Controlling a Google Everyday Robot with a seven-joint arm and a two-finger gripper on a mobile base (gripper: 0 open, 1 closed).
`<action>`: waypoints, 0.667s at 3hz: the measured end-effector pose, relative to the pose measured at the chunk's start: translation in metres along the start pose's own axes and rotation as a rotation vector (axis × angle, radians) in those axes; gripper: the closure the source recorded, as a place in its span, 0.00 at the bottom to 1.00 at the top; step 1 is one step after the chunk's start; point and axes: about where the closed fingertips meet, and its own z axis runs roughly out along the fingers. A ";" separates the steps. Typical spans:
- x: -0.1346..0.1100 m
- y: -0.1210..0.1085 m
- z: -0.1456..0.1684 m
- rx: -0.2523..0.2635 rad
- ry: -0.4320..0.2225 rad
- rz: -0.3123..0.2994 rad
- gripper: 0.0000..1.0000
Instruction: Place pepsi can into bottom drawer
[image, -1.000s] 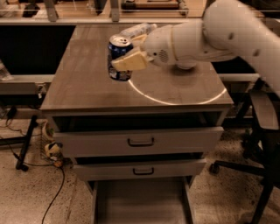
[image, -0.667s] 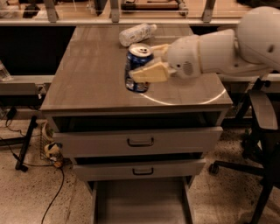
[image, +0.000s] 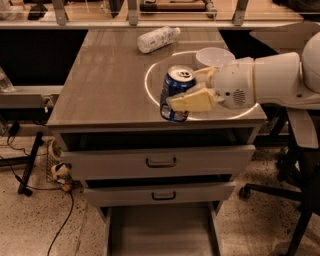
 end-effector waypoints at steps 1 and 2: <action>0.042 0.014 -0.004 -0.059 0.020 0.050 1.00; 0.084 0.029 -0.014 -0.123 0.042 0.087 1.00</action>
Offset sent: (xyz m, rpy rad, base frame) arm -0.0665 -0.0635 -0.1219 -0.0022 0.2171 0.1385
